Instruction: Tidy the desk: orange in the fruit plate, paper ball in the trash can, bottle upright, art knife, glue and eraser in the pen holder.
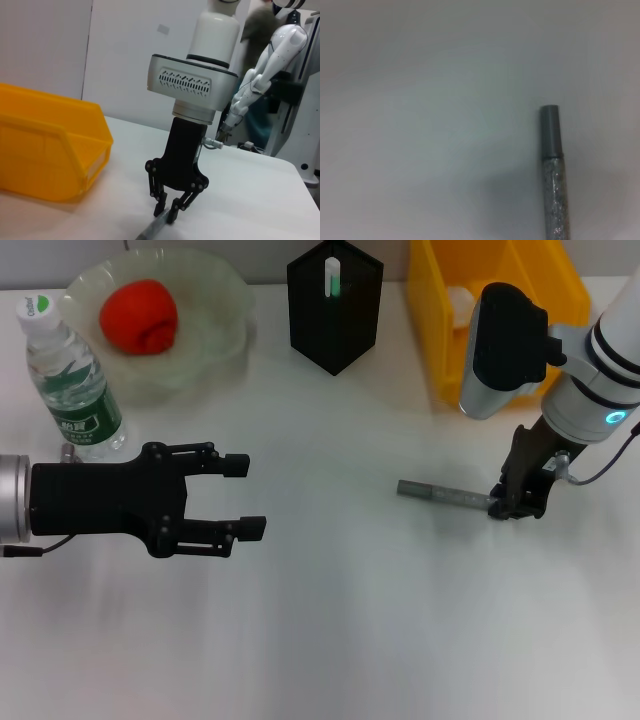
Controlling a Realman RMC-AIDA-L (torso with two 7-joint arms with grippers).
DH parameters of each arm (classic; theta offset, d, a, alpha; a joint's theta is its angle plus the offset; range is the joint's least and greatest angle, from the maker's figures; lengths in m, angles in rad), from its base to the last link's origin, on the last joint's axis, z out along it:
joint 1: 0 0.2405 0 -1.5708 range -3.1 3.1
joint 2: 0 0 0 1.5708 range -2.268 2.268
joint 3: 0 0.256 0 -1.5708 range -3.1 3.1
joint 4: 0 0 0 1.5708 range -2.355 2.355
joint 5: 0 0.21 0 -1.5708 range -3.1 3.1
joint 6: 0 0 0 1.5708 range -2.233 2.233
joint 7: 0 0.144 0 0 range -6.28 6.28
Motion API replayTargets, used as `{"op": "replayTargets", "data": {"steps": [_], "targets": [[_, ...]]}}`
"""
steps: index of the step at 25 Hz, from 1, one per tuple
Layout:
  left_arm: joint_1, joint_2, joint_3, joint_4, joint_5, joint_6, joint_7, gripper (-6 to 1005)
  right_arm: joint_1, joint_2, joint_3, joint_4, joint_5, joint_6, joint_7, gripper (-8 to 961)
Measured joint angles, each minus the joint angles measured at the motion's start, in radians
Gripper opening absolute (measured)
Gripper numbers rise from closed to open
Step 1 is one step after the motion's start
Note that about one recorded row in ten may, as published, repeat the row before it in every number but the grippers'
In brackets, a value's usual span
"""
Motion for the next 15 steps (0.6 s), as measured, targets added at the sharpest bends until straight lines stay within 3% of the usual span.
{"op": "replayTargets", "data": {"steps": [6, 15], "targets": [[0.0, 0.001, -0.021, 0.001, 0.0, 0.006, 0.0, 803, -0.002, 0.0, -0.004, -0.042, 0.002, -0.025, 0.009, 145], [0.0, -0.003, -0.023, 0.002, 0.0, 0.008, 0.004, 803, -0.041, 0.0, -0.004, -0.343, 0.052, -0.195, 0.04, 145]]}}
